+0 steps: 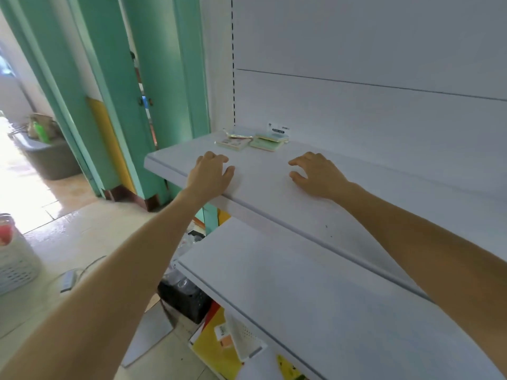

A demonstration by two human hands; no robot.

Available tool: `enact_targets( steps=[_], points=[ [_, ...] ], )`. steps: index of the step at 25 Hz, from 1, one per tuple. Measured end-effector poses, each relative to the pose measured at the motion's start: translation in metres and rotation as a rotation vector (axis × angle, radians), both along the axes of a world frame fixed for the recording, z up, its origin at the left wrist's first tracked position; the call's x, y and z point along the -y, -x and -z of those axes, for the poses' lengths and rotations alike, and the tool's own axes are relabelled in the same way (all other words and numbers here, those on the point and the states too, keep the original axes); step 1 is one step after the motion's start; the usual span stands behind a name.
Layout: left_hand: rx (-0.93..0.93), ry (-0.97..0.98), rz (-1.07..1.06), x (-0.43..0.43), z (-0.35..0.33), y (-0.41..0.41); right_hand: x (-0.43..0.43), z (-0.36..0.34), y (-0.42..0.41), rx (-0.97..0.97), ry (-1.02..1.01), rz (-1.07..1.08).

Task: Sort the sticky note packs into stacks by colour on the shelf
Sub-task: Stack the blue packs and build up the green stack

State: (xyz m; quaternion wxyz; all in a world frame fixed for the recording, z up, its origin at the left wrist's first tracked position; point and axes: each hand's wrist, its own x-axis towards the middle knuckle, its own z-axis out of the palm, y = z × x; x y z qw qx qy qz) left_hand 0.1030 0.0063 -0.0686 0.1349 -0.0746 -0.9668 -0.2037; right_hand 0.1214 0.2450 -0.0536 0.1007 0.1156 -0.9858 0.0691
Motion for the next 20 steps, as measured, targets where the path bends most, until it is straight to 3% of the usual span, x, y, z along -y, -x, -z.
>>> enact_targets(
  steps=[6, 14, 20],
  points=[
    [-0.013, -0.004, 0.028, 0.02, -0.001, 0.08, 0.011, 0.005, 0.095, 0.006, 0.006, 0.027],
    [-0.05, -0.041, 0.025, 0.055, -0.016, 0.167, 0.017, 0.005, 0.191, -0.019, 0.359, 0.225],
    [0.09, 0.004, 0.269, 0.036, -0.015, 0.207, 0.026, 0.005, 0.215, -0.017, 0.573, 0.42]
  ],
)
